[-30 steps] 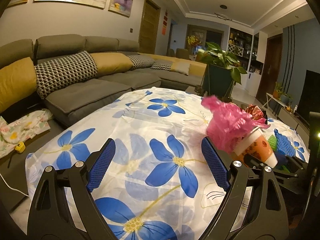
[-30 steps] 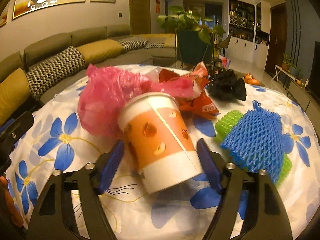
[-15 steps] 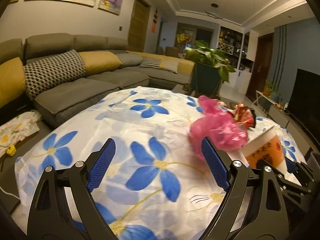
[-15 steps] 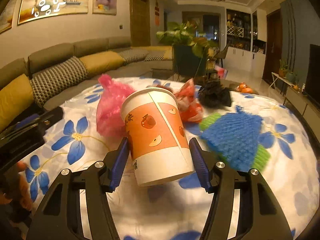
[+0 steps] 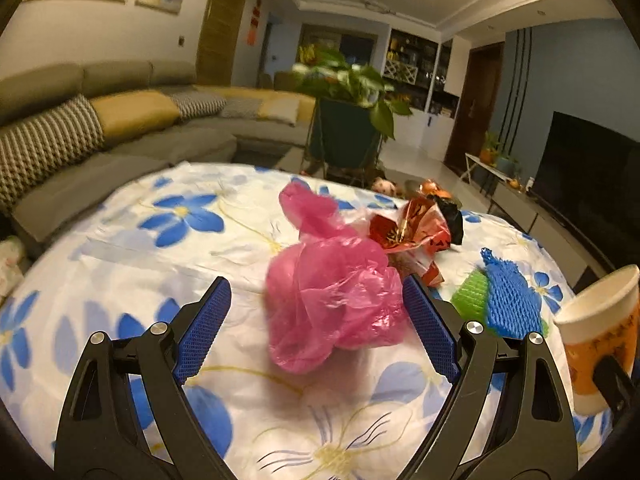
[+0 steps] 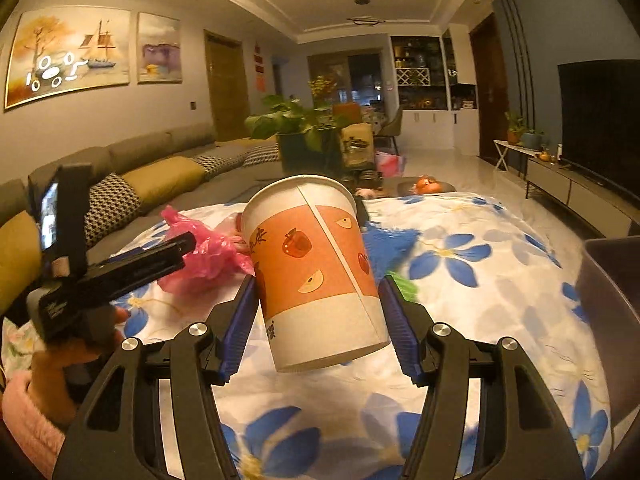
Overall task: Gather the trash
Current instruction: 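Grasp the second white-orange cup with the right tool while the left tool grasps a pink bag, then carry the pink bag and white-orange cup over the grey bin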
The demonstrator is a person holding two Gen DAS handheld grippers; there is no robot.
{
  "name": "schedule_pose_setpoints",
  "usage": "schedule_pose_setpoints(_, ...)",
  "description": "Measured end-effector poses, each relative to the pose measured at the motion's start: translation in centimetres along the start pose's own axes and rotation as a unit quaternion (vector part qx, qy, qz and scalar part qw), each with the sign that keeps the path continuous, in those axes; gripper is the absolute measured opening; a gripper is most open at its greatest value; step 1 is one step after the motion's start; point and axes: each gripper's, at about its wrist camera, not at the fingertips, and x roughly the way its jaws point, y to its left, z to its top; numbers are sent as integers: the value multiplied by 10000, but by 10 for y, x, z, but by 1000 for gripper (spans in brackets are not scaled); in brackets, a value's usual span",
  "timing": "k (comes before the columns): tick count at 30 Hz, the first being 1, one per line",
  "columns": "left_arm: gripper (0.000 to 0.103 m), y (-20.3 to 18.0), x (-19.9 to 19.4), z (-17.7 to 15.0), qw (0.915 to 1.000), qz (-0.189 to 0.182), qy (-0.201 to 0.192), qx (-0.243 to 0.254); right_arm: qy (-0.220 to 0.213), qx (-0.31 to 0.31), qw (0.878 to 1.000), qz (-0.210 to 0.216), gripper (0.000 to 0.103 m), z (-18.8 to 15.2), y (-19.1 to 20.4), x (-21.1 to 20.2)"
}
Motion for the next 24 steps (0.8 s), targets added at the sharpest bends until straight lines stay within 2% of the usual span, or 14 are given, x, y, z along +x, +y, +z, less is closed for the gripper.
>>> schedule_pose_setpoints(2, 73, 2, 9, 0, 9997, -152, 165, -83, 10, 33, 10000, -35, 60, -3, -3, -2)
schedule_pose_setpoints(4, 50, 4, 12, -2, 9993, -239, 262, -103, 17, 60, 10000, -54, 60, -5, -6, -4)
schedule_pose_setpoints(5, 45, 4, 13, -3, 9991, -280, 296, -83, 18, 68, 10000, -58, 60, -6, -7, -4)
schedule_pose_setpoints(7, 26, 4, 12, -6, 9986, -387, 349, -53, 25, 92, 9999, -61, 60, -7, -9, -5)
schedule_pose_setpoints(8, 22, 4, 12, -7, 9983, -451, 356, -53, 26, 96, 9999, -55, 60, -7, -9, -5)
schedule_pose_setpoints(9, 11, 4, 12, -7, 9979, -526, 363, -56, 18, 92, 9999, -58, 60, -8, -8, -6)
schedule_pose_setpoints(10, 8, 4, 11, -8, 9978, -560, 365, -51, 9, 81, 9999, -59, 60, -9, -8, -8)
schedule_pose_setpoints(14, 5, 3, -4, -10, 9981, -570, 231, -7, -14, 103, 9999, -78, 60, -8, -12, -13)
schedule_pose_setpoints(24, 5, -9, -81, -17, 9967, -671, -446, 35, -200, 222, 9993, -211, 60, -9, -20, -37)
